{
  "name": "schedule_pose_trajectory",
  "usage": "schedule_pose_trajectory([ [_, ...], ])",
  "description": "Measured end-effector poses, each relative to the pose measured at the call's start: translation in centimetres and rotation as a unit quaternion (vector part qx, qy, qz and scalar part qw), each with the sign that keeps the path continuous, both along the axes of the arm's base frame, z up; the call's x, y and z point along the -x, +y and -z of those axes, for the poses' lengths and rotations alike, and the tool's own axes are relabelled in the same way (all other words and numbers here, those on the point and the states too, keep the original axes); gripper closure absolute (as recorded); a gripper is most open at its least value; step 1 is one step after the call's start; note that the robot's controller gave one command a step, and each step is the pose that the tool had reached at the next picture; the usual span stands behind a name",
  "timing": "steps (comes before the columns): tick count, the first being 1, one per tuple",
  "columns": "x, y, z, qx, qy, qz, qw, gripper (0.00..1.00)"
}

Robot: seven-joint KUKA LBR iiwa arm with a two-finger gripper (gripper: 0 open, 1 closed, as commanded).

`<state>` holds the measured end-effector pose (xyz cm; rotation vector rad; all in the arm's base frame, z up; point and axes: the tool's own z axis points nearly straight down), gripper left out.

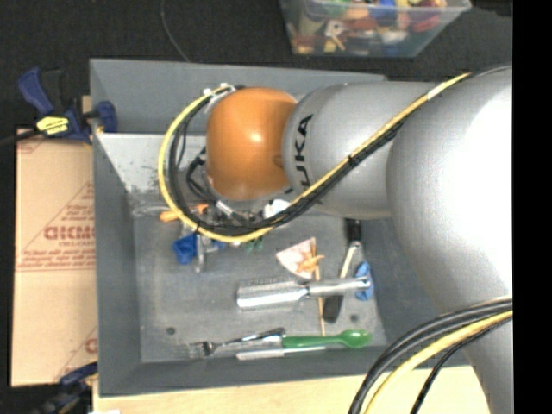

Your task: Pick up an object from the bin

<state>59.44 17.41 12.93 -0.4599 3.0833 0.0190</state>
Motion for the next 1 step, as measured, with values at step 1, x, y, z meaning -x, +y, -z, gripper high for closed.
schedule_pose_trajectory([
  [1, 0.04, -0.10, -4.35, 0.001, 0.0012, 0.002, 1.0000, 1.00],
])
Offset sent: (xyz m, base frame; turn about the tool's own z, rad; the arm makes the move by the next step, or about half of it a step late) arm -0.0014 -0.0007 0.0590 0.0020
